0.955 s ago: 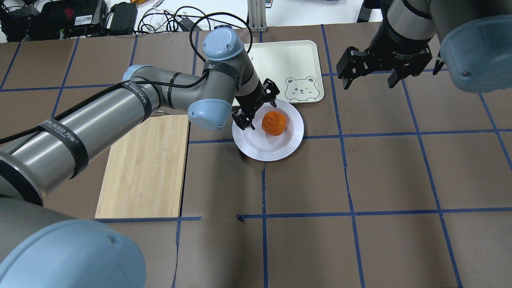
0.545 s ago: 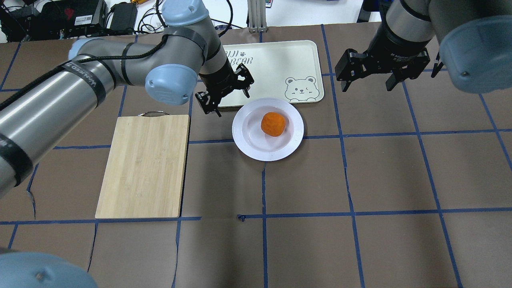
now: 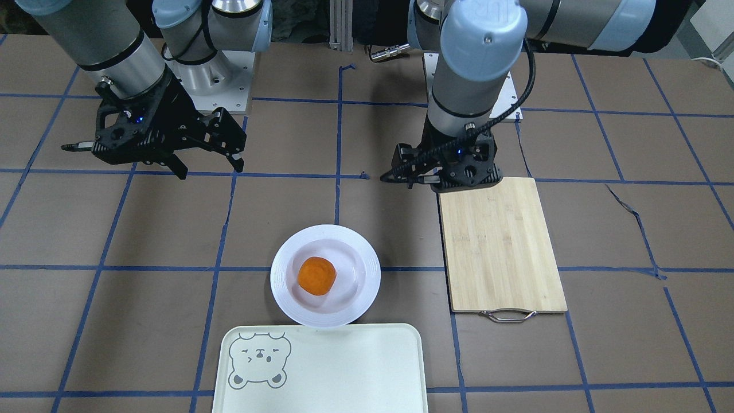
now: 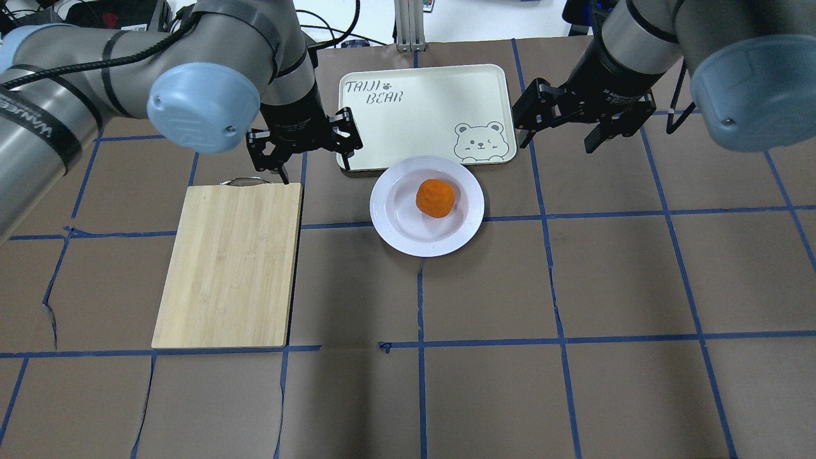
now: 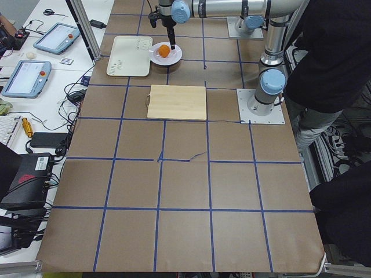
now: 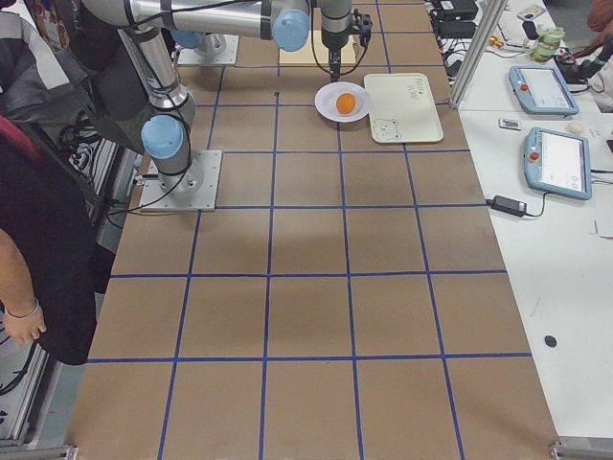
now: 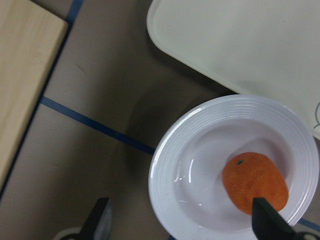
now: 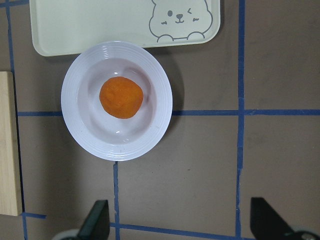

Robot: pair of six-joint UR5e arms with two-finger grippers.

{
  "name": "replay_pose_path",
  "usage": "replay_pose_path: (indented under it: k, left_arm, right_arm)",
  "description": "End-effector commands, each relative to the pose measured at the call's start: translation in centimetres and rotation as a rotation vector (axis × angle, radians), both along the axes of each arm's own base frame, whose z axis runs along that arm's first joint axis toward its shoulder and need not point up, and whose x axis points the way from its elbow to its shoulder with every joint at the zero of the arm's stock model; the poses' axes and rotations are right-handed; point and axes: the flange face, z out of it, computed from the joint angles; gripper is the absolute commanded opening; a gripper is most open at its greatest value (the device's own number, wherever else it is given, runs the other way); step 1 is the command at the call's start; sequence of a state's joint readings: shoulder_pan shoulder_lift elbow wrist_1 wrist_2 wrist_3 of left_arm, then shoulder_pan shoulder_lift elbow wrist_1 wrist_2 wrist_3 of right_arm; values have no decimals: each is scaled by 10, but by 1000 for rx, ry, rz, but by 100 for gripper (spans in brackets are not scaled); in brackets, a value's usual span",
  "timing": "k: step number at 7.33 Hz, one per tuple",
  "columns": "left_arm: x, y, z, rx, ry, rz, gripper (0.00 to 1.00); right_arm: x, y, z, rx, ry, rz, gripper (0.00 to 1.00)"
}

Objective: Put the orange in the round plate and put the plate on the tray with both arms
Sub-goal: 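Raise the left gripper away while the right gripper reaches toward the bowl rim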

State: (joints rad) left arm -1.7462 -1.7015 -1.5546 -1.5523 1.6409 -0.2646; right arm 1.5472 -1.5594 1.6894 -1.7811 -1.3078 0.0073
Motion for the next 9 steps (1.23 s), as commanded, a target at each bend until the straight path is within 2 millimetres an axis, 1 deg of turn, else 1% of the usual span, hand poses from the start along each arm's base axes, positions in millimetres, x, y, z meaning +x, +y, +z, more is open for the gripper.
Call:
replay_pose_path:
  k: [1, 2, 3, 4, 5, 6, 7, 8, 9]
  left_arm:
    - [8, 34, 35, -25, -10, -63, 100]
    - [11, 43, 34, -30, 3, -94, 100]
    - [22, 43, 36, -29, 63, -78, 100]
    - [48, 40, 42, -33, 68, -65, 100]
    - [66, 35, 46, -44, 71, -64, 100]
    - [72, 32, 49, -54, 72, -73, 100]
    - [74, 28, 51, -61, 78, -69, 100]
    - [74, 26, 51, -68, 80, -69, 100]
    - [75, 24, 54, -87, 82, -66, 100]
  right_arm:
    - [-1, -10, -55, -75, -103, -3, 100]
    - [1, -10, -98, -120, -159, -7, 100]
    - [4, -5, -137, -131, -220, -11, 100]
    - [2, -2, -171, -113, -305, -23, 100]
    - [1, -10, -198, -112, -390, -25, 100]
    - [6, -21, -229, -119, -450, -14, 100]
    - [7, -26, -255, -115, -468, -14, 99]
    - [10, -28, -273, -78, -518, -30, 98]
    - [11, -28, -280, -62, -533, -36, 98]
